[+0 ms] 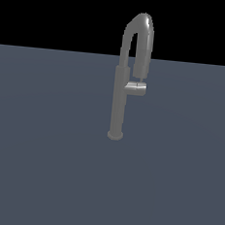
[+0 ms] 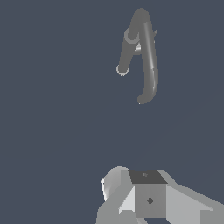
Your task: Turn on the faucet by rotating a designated handle.
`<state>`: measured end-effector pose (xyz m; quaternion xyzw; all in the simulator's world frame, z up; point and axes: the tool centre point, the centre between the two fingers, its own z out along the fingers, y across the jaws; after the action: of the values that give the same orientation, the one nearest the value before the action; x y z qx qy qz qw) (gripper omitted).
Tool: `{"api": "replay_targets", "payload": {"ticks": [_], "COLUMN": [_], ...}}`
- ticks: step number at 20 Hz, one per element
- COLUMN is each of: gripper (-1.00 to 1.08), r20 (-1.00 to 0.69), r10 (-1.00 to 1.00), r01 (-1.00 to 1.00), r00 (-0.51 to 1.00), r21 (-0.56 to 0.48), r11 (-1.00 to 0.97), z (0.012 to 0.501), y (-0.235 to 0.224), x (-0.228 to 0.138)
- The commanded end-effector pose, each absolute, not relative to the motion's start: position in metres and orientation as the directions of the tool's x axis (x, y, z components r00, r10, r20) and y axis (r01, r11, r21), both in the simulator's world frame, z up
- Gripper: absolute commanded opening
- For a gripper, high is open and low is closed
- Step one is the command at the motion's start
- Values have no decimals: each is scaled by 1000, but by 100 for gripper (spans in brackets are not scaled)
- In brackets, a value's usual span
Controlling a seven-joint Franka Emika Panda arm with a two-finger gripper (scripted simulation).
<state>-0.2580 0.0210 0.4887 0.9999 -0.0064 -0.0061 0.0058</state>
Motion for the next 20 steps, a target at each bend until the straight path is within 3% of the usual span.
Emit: {"api": "replay_targets", "payload": {"ticks": [1,11,20], "gripper": [-100,-100,-100], "r20": [-12,-49,-153], "r10": [-13,-45,-124], "r01": [-13,-46,-139], "r00": [1000,998,981], "r21": [12,-19,-95], "r11": [-1000,-999,-986], "z": [489,489,489], "y": [21,21,20], "x": [-258,-245,-210]}}
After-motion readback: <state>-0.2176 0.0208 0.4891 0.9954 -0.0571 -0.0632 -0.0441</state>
